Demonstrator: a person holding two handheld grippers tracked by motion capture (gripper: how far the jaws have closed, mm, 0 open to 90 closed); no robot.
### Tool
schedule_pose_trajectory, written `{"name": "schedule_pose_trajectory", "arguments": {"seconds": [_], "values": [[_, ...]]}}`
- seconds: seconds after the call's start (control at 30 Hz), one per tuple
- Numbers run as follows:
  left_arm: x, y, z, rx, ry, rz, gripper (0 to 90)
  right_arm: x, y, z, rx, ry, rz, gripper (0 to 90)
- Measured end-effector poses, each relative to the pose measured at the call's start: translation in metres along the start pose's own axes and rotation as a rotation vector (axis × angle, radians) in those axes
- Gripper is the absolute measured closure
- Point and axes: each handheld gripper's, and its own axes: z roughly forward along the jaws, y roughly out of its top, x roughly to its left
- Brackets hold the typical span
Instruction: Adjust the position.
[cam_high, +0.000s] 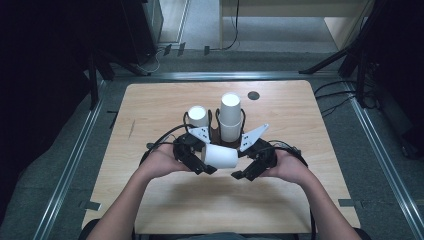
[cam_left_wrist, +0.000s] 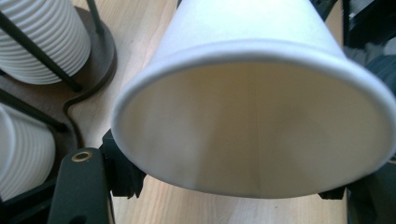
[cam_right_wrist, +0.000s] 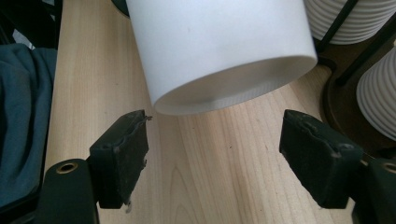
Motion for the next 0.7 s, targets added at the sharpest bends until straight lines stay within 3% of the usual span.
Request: {"name": "schedule_pose_trajectory", "arguments": {"seconds": [0.43, 0.57, 0.7], "values": [[0.005, 0.004, 0.019, 0.127, 0.006, -0.018, 27.7, 0.001, 0.002, 0.005, 0.01, -0.018, -0.018, 23.8], [0.007, 0.004, 0.026, 0.146, -0.024, -0.049, 27.4, 0.001, 0.002, 0.007, 0.018, -0.026, -0.028, 23.8], [0.006, 0.006, 0.034, 0.177, -0.036, -0.042, 27.3, 0.002, 0.002, 0.011, 0.036, -0.027, -0.038, 23.8]]}}
